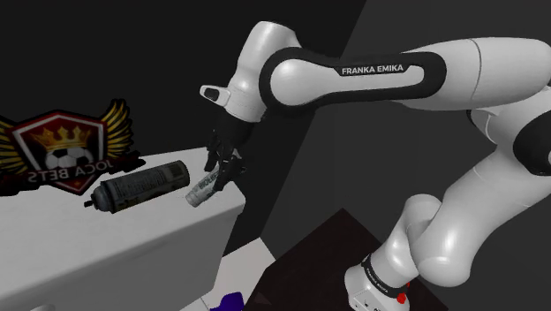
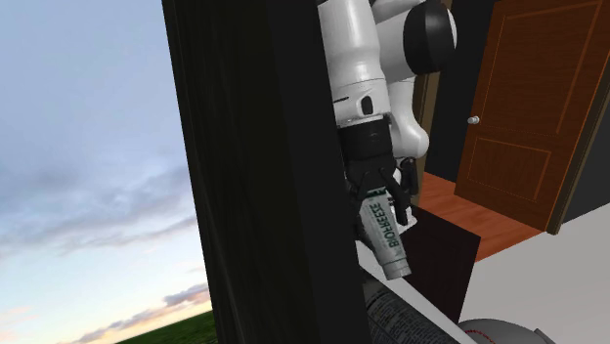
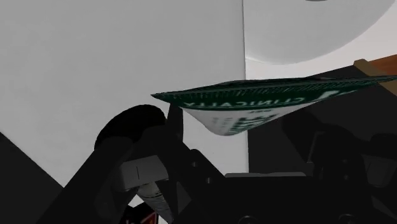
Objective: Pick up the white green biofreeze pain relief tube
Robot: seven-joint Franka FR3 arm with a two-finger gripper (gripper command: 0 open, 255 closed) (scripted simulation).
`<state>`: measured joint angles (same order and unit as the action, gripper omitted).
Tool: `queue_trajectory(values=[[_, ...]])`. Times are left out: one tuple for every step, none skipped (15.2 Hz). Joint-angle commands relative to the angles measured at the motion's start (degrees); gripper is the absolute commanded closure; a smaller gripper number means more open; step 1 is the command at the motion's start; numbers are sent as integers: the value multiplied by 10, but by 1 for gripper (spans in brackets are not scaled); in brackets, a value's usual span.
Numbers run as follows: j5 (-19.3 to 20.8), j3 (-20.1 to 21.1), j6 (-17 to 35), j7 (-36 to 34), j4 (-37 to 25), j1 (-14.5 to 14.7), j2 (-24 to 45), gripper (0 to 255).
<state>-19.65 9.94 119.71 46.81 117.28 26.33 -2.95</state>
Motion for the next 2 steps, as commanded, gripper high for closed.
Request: queue_trajectory(values=[[2,-1,-10,-3,-11,-1,0,255],[2,-1,-10,-3,-11,-1,0,255]])
